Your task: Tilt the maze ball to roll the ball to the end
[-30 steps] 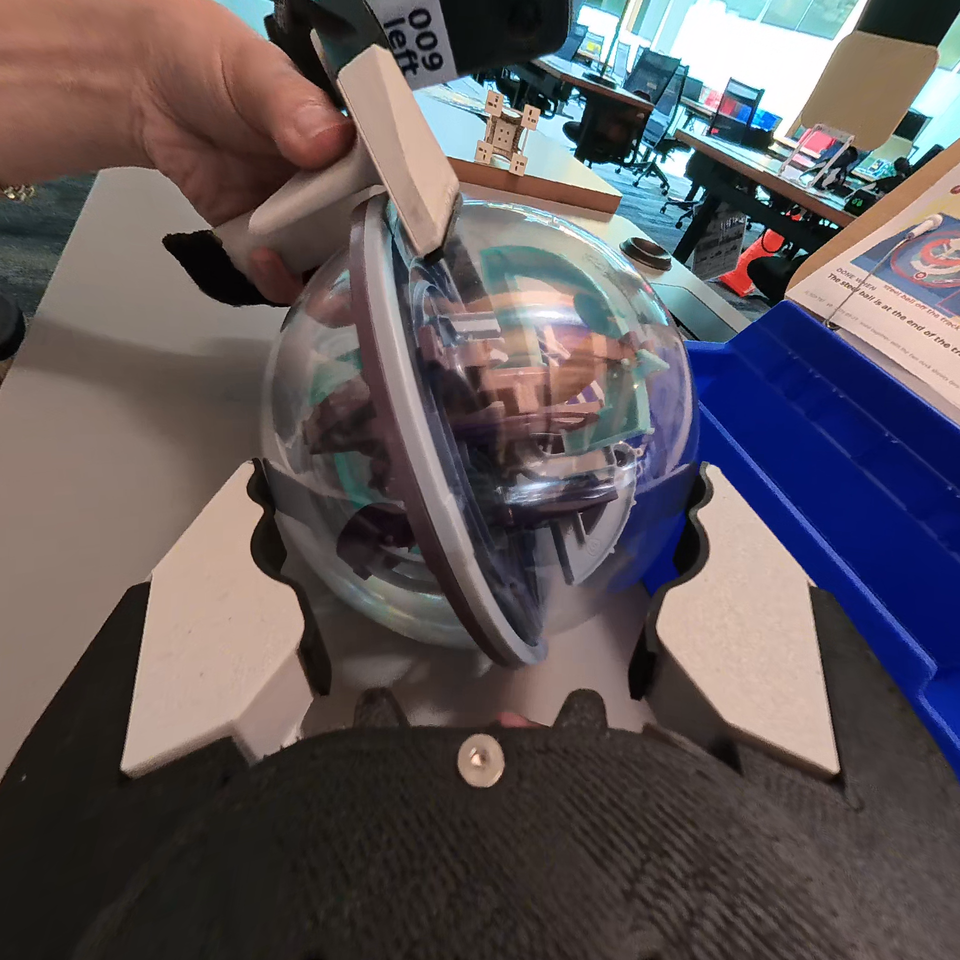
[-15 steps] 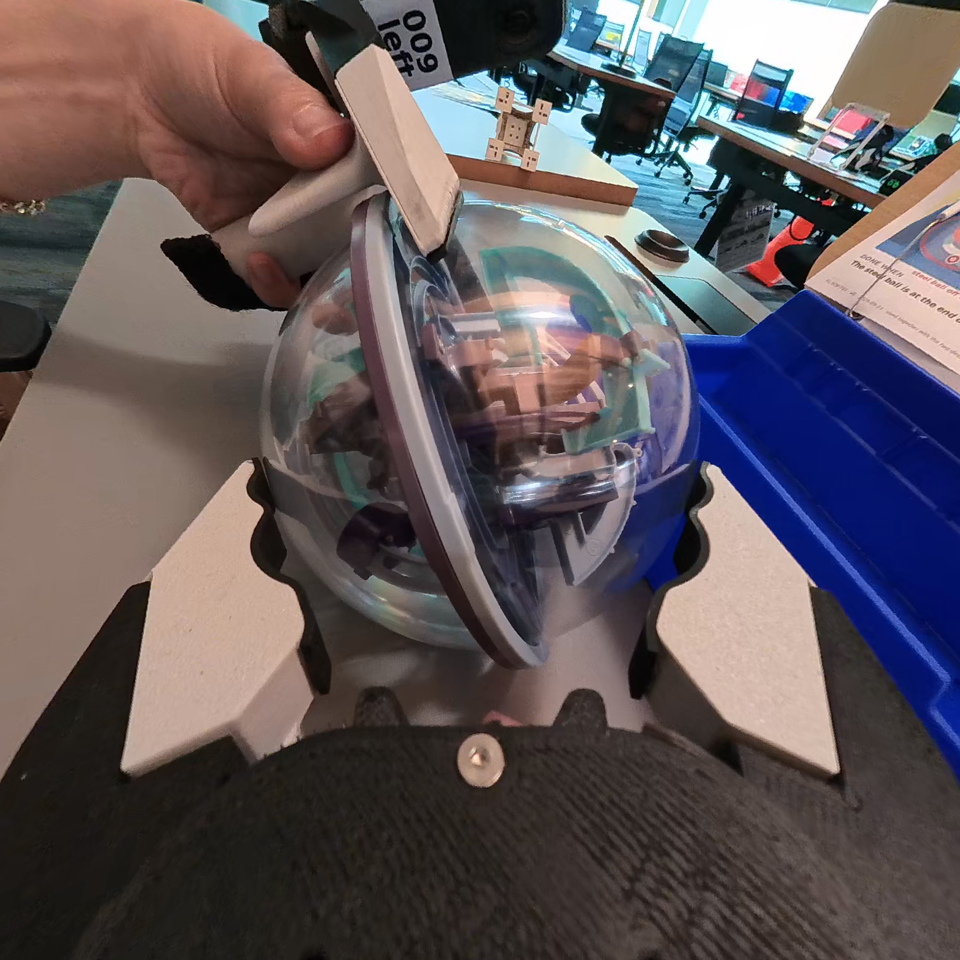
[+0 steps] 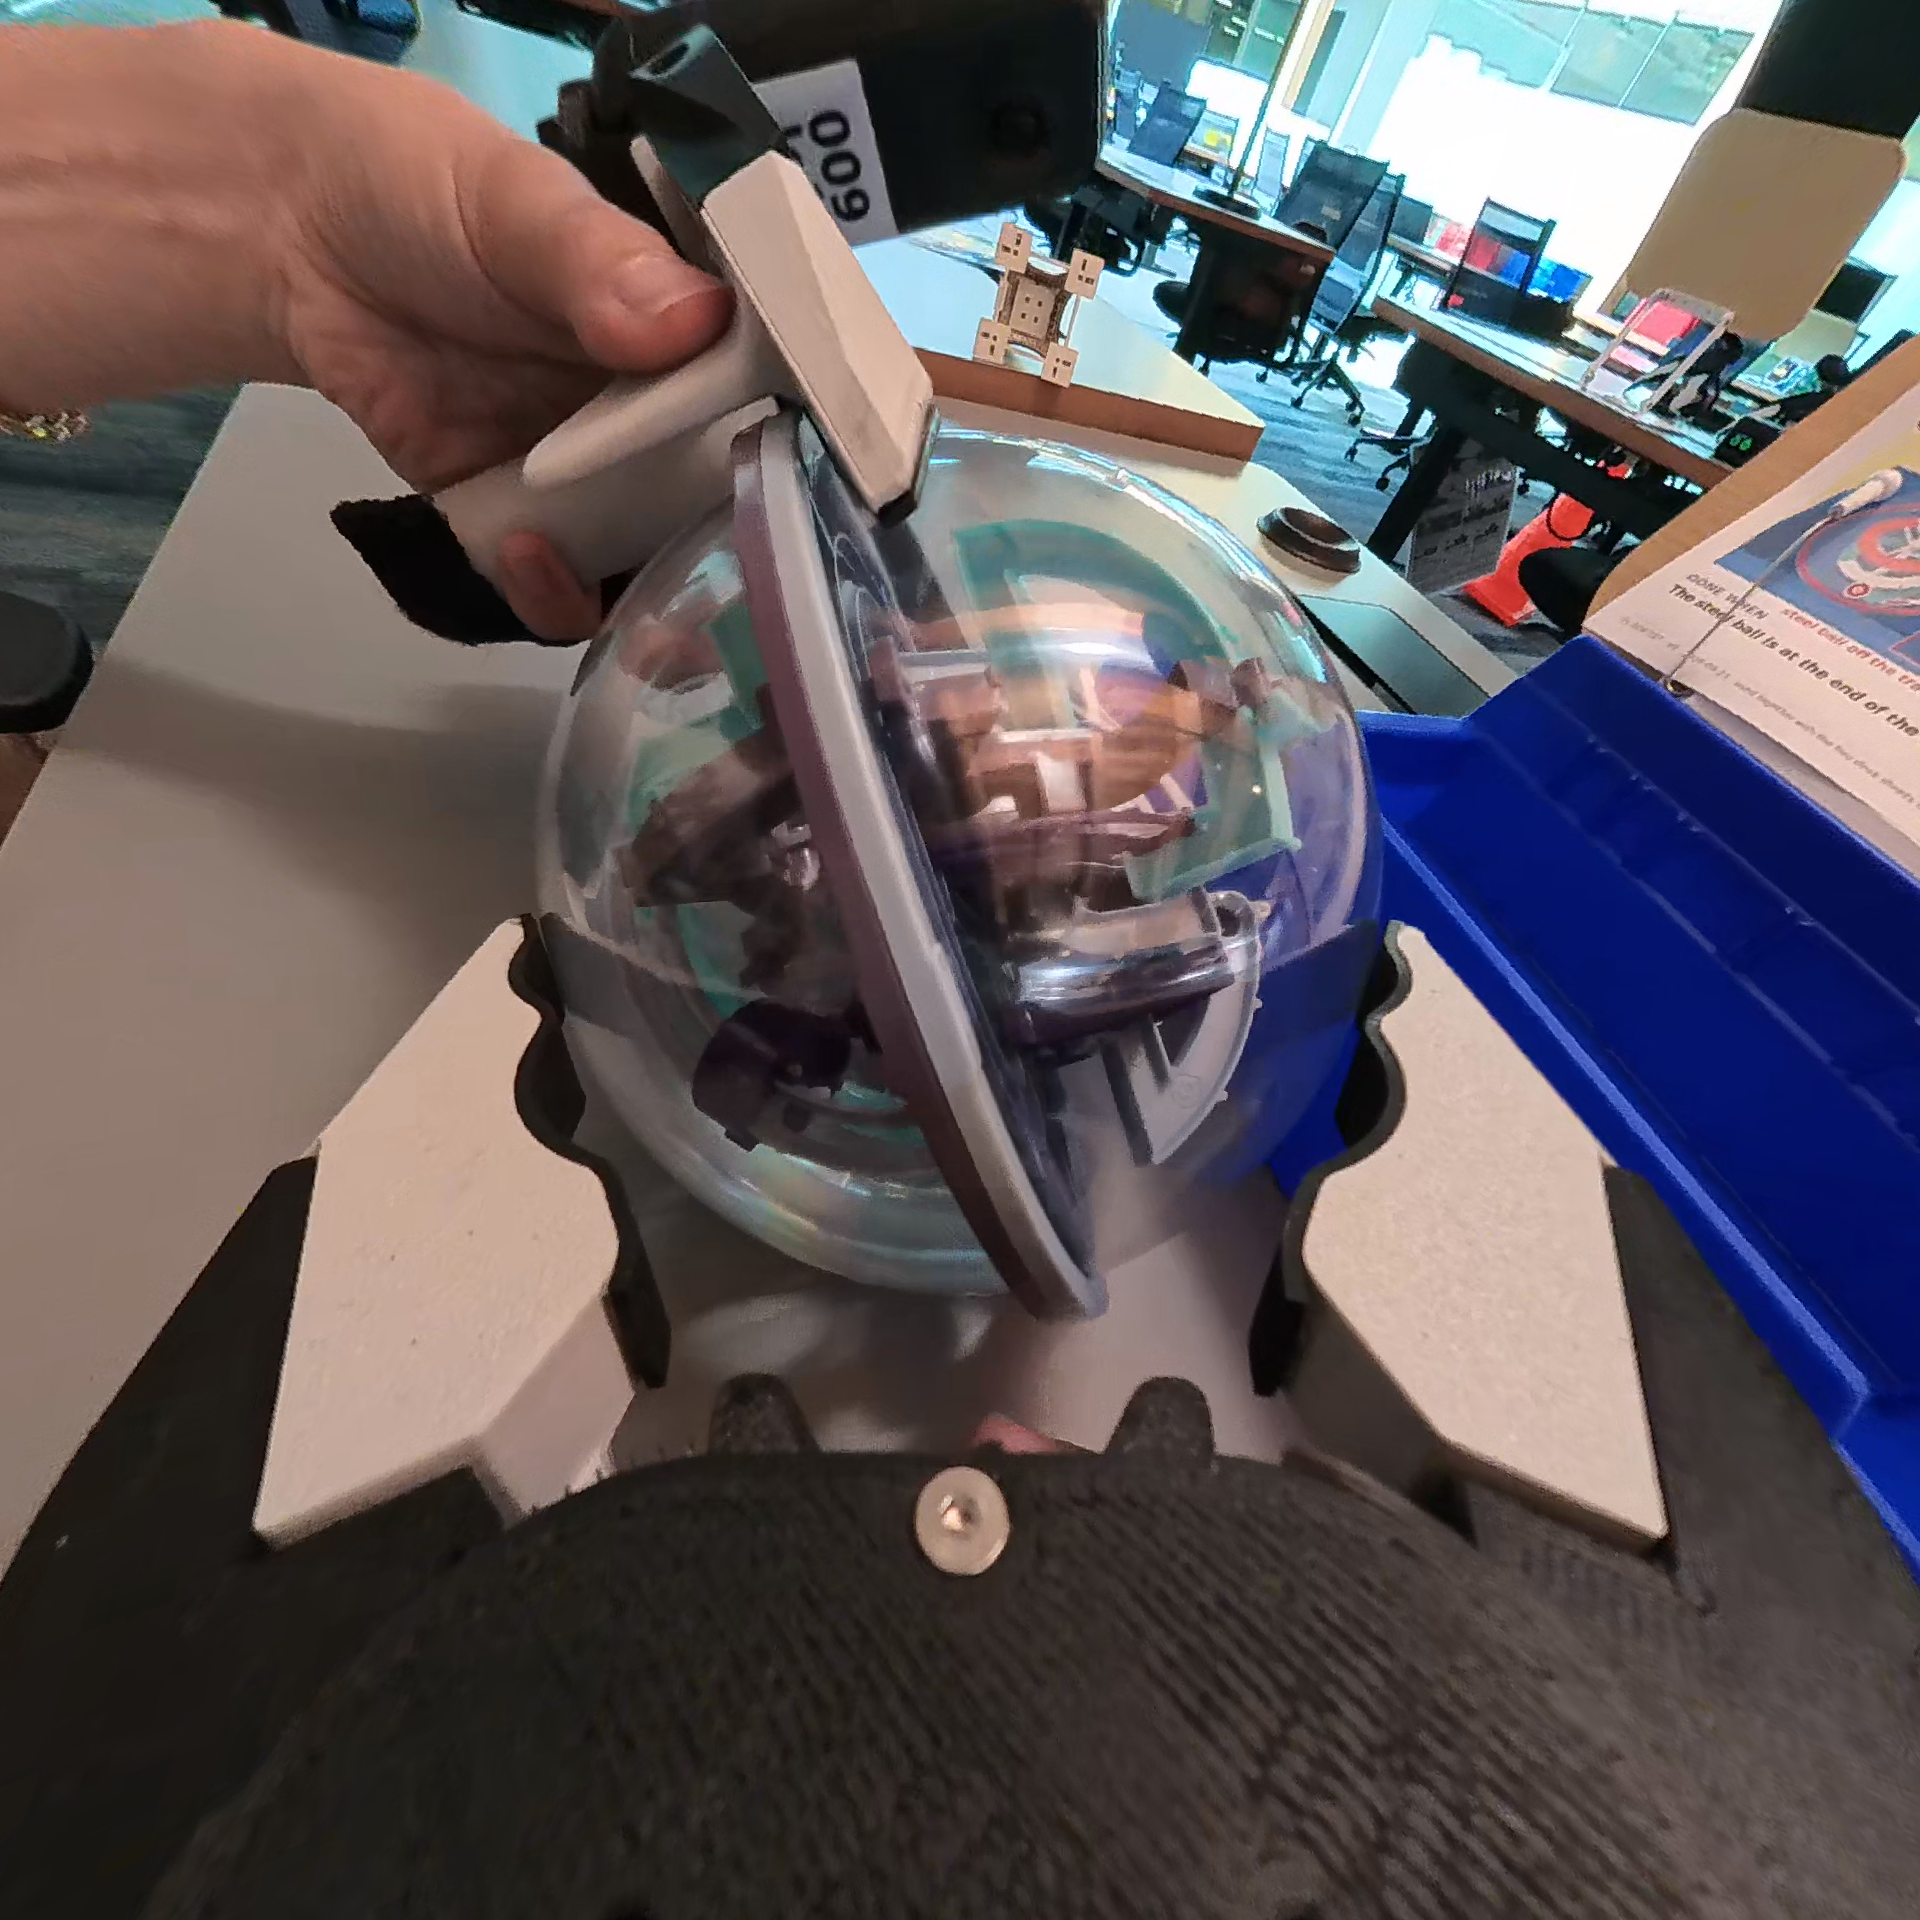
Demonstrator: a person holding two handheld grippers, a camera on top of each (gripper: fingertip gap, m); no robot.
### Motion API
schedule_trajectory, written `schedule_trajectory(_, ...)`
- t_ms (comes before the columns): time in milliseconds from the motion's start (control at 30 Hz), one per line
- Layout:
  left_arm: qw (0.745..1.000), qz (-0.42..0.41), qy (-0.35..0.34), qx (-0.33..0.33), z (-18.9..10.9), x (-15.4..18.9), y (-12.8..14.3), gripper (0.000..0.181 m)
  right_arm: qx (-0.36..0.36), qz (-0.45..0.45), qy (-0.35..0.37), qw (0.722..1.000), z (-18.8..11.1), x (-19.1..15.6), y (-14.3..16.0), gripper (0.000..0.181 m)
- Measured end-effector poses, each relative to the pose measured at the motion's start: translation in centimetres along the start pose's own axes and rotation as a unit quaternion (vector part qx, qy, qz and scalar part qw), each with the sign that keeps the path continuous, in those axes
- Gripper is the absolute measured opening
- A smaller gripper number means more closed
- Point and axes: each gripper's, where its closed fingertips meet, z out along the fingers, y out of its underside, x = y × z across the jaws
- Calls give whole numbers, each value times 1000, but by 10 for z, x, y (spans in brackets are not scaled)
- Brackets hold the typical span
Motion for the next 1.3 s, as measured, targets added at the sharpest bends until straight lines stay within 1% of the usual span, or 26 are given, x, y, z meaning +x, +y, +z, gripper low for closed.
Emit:
schedule_trajectory(133, 1000, 5, 7, 1, -2, 1, 2, 153, -4, -12, 3, 1000, 1, -2, -1, 150)
schedule_trajectory(167, 1000, 6, 9, 3, -3, 1, 2, 153, -3, -15, 4, 1000, 1, -2, -2, 147)
schedule_trajectory(200, 1000, 6, 11, 5, -3, 1, 3, 153, 0, -17, 5, 1000, 1, -3, -3, 149)
schedule_trajectory(433, 1000, 17, 21, 14, -8, 1, 7, 153, 38, -19, 0, 999, -3, -8, -18, 139)
schedule_trajectory(633, 999, 36, 25, 14, -11, 3, 12, 153, 36, -43, -1, 998, -2, -12, -20, 139)
schedule_trajectory(833, 993, 113, 25, -6, -9, 5, 25, 151, 53, -64, 11, 997, -2, -16, -25, 141)
schedule_trajectory(1033, 979, 199, 33, -22, -12, 9, 37, 151, 93, -104, 56, 989, -7, -29, -32, 138)
schedule_trajectory(1200, 966, 256, 37, -28, -13, 14, 43, 151, 78, -145, 94, 982, -12, -39, -29, 137)
schedule_trajectory(1300, 959, 280, 33, -31, -13, 16, 46, 151, 81, -161, 109, 978, -14, -43, -28, 137)
